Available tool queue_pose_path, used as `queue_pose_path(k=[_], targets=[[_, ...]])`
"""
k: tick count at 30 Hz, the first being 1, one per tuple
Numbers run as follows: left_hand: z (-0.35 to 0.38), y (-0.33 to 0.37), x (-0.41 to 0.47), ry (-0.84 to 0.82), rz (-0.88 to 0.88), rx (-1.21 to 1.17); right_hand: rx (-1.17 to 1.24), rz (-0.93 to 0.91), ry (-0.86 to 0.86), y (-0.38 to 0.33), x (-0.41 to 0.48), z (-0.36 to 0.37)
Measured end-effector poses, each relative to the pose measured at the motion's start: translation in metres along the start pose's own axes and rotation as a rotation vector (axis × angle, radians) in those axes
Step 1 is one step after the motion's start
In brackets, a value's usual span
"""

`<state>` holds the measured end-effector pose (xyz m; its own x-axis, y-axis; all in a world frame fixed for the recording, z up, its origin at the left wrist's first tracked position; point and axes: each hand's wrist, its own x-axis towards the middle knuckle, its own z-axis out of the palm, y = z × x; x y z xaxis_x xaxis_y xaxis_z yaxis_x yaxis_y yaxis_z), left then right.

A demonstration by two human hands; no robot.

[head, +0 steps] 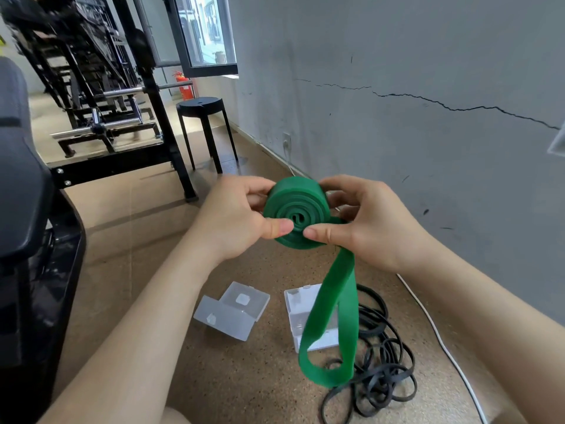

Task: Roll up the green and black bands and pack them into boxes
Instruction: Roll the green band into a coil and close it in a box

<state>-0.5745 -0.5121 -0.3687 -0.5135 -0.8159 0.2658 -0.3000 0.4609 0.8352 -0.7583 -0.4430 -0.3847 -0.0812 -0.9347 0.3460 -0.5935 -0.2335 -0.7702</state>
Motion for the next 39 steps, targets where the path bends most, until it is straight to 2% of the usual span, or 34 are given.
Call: queue_pose_path(k=[4, 6, 9, 12, 14, 22, 28, 35, 37, 39], targets=[[0.012, -0.006, 0.001, 0.017, -0.115, -0.483, 0.404, 0.083, 0.039, 0.002, 0.003, -0.002], [0.02, -0.006, 0.0, 0.024, -0.137, -0.584, 0.495, 0.098, 0.071, 0.002, 0.003, 0.001], [0.018, -0.006, 0.002, 0.042, -0.121, -0.497, 0.434, 0.101, 0.075, 0.002, 0.002, 0.005], [0.009, -0.006, 0.004, 0.078, -0.075, -0.435, 0.355, 0.135, -0.057, 0.006, 0.001, 0.008], [0.004, -0.007, 0.005, 0.106, -0.069, -0.454, 0.224, 0.106, -0.14, 0.008, 0.001, 0.009], [0.002, -0.008, 0.005, 0.047, -0.095, -0.452, -0.17, 0.074, -0.234, 0.001, 0.002, 0.01], [-0.005, -0.011, 0.006, 0.001, -0.124, -0.395, 0.115, 0.11, -0.214, 0.006, 0.001, -0.002], [-0.012, -0.005, 0.004, -0.163, -0.084, -0.154, 0.271, 0.135, -0.276, 0.005, -0.004, -0.003], [-0.008, -0.004, 0.003, -0.154, -0.091, -0.159, 0.32, 0.166, -0.229, 0.005, -0.003, -0.001], [-0.002, -0.005, 0.002, -0.084, -0.109, -0.269, 0.389, 0.184, -0.155, 0.005, -0.001, 0.001]])
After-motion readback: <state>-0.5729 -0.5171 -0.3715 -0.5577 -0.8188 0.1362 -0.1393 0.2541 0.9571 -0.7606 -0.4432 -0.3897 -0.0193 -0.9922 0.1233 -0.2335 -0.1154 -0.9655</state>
